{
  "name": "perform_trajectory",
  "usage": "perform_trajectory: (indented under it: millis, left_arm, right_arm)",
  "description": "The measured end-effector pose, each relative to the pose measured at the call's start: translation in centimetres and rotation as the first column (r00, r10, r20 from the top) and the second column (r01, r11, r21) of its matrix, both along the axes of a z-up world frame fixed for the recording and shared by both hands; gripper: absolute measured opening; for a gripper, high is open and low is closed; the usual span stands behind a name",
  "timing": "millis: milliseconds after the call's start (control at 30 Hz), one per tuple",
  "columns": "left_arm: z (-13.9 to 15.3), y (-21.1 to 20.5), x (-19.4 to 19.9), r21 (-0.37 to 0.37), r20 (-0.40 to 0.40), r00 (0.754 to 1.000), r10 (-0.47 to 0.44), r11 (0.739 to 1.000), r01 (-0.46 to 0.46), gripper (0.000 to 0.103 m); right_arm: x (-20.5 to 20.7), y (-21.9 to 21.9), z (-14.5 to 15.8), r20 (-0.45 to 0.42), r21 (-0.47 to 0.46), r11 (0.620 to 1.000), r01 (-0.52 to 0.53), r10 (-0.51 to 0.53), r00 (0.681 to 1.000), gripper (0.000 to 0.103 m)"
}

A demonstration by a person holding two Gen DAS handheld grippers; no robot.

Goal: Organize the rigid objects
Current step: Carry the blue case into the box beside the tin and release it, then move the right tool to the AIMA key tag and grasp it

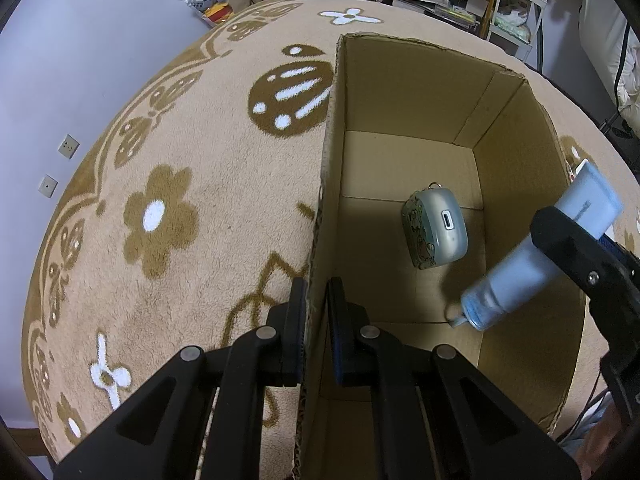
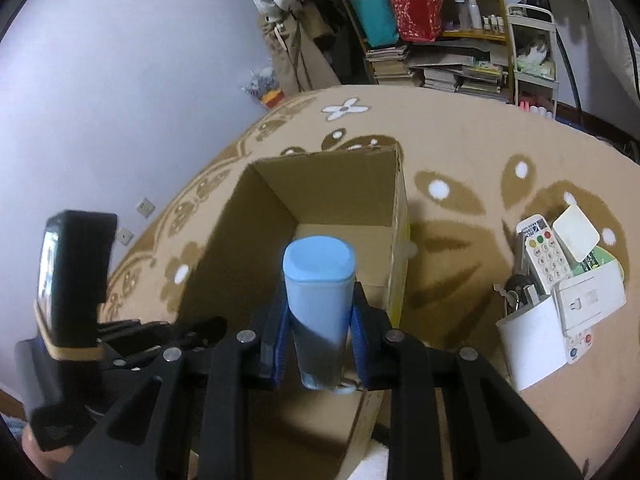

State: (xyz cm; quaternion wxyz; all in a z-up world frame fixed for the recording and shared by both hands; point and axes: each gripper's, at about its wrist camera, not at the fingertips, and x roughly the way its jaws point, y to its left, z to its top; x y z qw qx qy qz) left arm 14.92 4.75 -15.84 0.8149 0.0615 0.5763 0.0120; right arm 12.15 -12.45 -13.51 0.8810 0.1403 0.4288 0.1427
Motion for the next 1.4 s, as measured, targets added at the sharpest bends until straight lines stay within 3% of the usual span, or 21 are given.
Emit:
perform_trajectory:
  millis: [200,267,333,400,533,600,833,1267,1400]
  left_arm:
    - [0.0,0.1,0.0,-0.002,-0.001,1.000,0.003,1.000,-0.003,0.010]
    - [0.1,0.1,0.0,-0.006,-0.001,1.000,0.001,1.000,-0.001,0.010]
    - [0.1,0.1,0.0,0.006,0.004,1.000,0.001,1.000,-0.001,0.010]
    - [0.2,0.1,0.0,0.001,0.006,1.000,0.002,1.000,-0.002,0.010]
    - [0.6,0.0,-0.1,-0.002,0.015,1.000,-0.007,1.000,0.007,0.009]
    - [0.6,0.1,-0.1,-0.009,0.015,1.000,-0.002,1.000,0.002,0.009]
    - [0.7,0.3,0.0,-0.025,0.016,1.000,0.005,1.000,-0.005,0.009]
    - [0.7,0.5,0.0,-0.042,0.026,1.000,0.003,0.999,-0.002,0.008]
    - [0.7,0.4,-0.1,-0.033,0.033,0.999,0.001,0.999,0.001,0.008]
  right_arm:
    - [-0.3,-0.8,1.4,0.068,0.010,1.000,0.005,-0.006,0.998,0.034]
    - [-0.4,-0.9,1.9,0.084,-0.011,1.000,0.015,-0.014,0.996,0.040]
    - [-0.3,-1.0,2.1,0.056,-0.023,1.000,0.022,-0.020,0.998,0.054]
    - [-0.3,-1.1,2.5,0.040,-0.010,1.000,0.011,-0.010,0.999,0.061]
    - [-0.6,-1.6,3.4,0.049,-0.046,0.999,0.008,-0.005,0.999,0.091]
    - [-0.9,-2.1,4.0,0.047,-0.072,0.997,-0.024,0.027,0.999,0.097]
    - [-1.7,-5.5,4.3,0.015,-0.120,0.992,0.042,-0.041,0.999,0.101]
    - [-2.2,-7.6,0.2,-0.155,-0.311,0.949,0.055,-0.108,0.982,0.103]
    - [-2.6,-8.5,-1.0,-0.205,-0.330,0.941,0.075,-0.149,0.968,0.103]
